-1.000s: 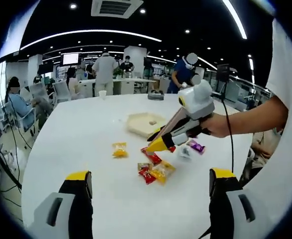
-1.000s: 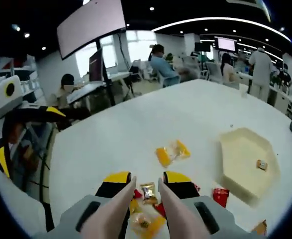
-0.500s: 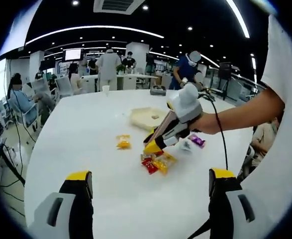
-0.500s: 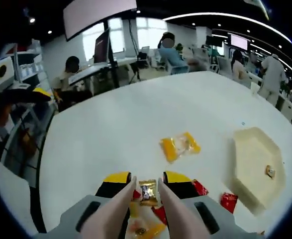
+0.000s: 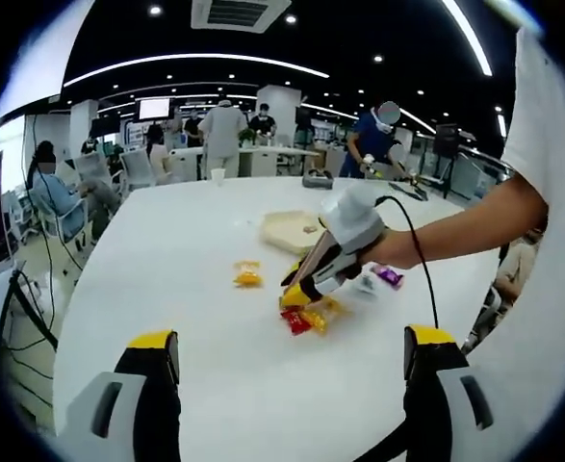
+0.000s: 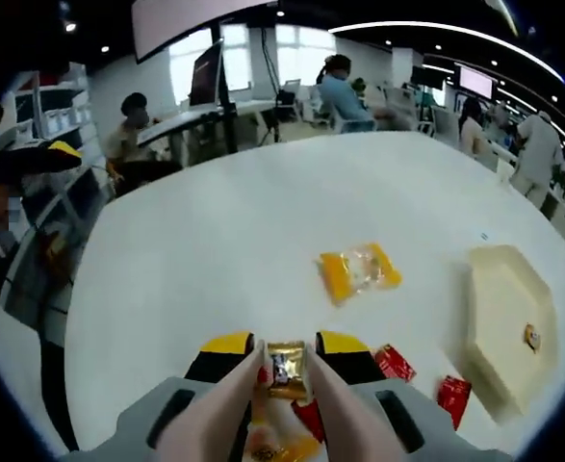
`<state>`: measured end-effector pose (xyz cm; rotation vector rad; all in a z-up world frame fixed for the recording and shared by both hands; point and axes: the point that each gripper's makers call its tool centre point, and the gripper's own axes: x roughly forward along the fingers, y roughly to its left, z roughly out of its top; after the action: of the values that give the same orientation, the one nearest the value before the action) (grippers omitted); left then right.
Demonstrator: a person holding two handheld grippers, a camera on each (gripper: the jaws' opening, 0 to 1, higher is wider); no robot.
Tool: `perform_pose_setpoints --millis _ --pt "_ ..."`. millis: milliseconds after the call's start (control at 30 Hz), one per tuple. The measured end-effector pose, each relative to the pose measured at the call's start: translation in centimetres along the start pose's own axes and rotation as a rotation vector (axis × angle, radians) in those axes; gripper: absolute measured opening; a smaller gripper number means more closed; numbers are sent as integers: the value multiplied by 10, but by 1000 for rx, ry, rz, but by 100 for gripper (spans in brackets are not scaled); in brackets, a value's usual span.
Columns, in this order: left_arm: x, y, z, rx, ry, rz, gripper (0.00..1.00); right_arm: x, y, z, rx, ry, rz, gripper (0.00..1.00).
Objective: Place the target food into the container with the food tongs after gripping and lifting it, then release it inside without dropping or visibly crushing the food.
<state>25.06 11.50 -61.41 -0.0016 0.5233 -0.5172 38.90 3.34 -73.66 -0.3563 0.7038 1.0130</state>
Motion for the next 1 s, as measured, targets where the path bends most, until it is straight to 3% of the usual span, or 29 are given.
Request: perform_pose_setpoints --millis 133,333,833,933,1000 --pt "-1 -4 -2 -21 3 -4 97 1 -1 1 -10 -23 3 23" --pt "-2 -3 1 -25 2 2 97 3 -4 -2 0 22 -25 17" --pt "-8 -4 5 -14 -11 -2 97 2 -3 -2 18 11 -21 19" --pt "-9 -6 4 -17 -8 -5 96 0 -3 0 43 0 -23 19" --pt "-9 -6 3 -8 -3 -7 96 -5 -7 8 130 -43 -28 19"
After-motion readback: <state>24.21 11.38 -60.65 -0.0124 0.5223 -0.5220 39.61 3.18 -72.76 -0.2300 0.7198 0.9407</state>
